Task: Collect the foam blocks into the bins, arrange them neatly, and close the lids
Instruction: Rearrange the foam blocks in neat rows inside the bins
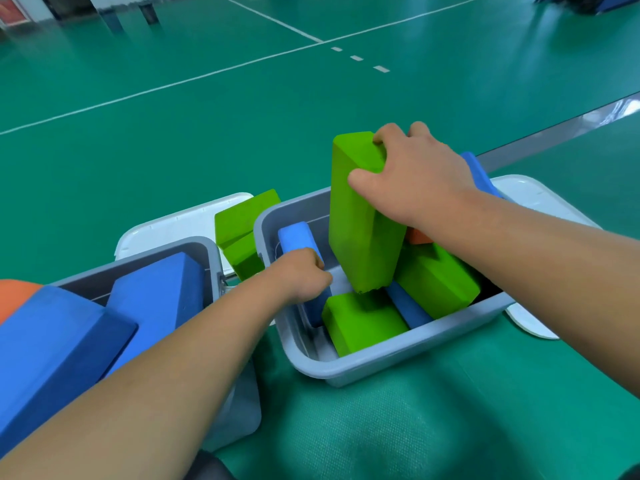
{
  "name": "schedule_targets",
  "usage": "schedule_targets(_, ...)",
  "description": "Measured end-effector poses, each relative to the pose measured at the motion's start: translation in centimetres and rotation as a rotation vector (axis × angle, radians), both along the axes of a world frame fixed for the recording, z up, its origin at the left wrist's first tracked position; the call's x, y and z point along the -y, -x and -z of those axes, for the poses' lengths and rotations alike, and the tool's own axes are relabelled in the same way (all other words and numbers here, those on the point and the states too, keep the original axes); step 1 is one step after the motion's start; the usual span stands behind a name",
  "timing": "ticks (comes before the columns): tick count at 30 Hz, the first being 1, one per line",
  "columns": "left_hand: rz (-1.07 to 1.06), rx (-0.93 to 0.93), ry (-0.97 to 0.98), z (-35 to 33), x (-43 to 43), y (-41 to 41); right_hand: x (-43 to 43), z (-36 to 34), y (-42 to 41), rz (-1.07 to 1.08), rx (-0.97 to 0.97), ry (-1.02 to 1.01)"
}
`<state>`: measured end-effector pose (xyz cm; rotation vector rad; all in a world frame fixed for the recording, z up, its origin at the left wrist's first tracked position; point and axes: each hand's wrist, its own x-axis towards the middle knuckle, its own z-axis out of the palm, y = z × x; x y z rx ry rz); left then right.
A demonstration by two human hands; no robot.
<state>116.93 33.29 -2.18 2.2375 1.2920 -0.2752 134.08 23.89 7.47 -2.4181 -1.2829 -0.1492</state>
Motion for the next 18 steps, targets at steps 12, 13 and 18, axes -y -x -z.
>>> schedule_targets(12,-0.238,0.431,0.054,-2.0,-2.2,4.2,0.3,-1.9,5.2,-0.128,-0.123,0.252)
schedule_targets(13,-0.272,0.467,0.075,-2.5,-2.0,4.3,0.2,-1.8,5.8,-0.157,-0.114,0.258)
schedule_targets(18,-0.435,0.543,0.355,-4.6,-0.8,4.8,0.3,-1.8,7.7,-0.383,-0.142,0.537)
